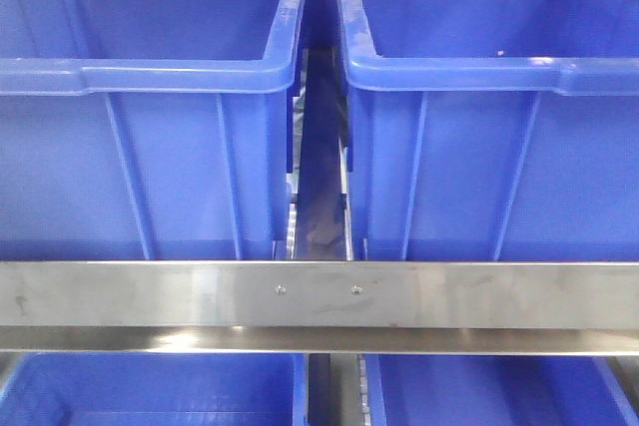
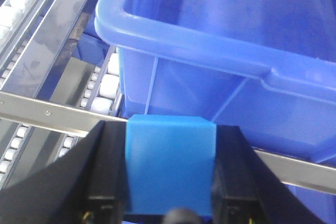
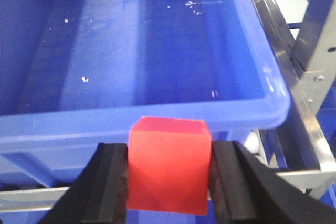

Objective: Sort and place red and blue blocks on shelf
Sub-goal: 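Lower the blue cube and red cube into the two bins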

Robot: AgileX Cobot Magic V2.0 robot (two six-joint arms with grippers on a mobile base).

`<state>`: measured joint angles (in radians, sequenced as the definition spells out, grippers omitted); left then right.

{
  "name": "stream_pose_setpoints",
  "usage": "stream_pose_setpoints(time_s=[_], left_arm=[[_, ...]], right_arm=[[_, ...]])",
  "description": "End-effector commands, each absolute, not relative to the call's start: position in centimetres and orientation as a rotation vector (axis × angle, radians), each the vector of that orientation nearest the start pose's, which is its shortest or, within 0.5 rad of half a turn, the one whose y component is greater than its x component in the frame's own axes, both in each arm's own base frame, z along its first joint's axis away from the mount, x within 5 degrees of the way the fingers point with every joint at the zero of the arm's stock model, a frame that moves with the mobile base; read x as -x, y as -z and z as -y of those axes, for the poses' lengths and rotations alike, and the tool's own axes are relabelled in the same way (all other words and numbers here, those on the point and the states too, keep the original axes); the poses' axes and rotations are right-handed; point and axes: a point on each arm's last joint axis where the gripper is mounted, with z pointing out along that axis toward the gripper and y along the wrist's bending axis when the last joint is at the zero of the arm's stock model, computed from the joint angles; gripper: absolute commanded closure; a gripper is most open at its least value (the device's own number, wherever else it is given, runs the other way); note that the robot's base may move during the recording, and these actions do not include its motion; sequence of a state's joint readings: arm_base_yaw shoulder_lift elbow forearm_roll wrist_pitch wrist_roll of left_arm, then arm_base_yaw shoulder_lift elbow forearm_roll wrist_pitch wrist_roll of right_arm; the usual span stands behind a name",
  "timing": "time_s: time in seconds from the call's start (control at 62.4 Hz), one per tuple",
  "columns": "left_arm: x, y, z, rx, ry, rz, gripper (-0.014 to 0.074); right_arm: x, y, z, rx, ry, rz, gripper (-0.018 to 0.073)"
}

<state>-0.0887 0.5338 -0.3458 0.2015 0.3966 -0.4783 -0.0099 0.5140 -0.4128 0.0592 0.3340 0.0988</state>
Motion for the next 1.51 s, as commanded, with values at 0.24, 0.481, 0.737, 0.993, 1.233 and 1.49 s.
stream_pose_setpoints(time_s=[0.24,0.481,0.737,0.993,1.233,1.49], left_arm=[[-11.27,-26.97,0.36,0.237,0.177,-1.947,0.0472],[-11.27,-26.97,0.36,0.237,0.177,-1.947,0.0472],[-11.27,-26.97,0.36,0.237,0.177,-1.947,0.0472],[-11.27,-26.97,0.36,0.237,0.177,-1.947,0.0472],[-11.27,-26.97,0.36,0.237,0.177,-1.947,0.0472],[-11.3,-26.94,0.36,0.237,0.177,-1.949,0.0472]], right_arm=[[-11.22,-29.98,0.06,-0.135,-0.103,-1.797,0.051],[-11.22,-29.98,0.06,-0.135,-0.103,-1.797,0.051],[-11.22,-29.98,0.06,-0.135,-0.103,-1.797,0.051],[-11.22,-29.98,0.06,-0.135,-0.103,-1.797,0.051],[-11.22,-29.98,0.06,-0.135,-0.103,-1.797,0.051],[-11.22,-29.98,0.06,-0.135,-0.103,-1.797,0.051]])
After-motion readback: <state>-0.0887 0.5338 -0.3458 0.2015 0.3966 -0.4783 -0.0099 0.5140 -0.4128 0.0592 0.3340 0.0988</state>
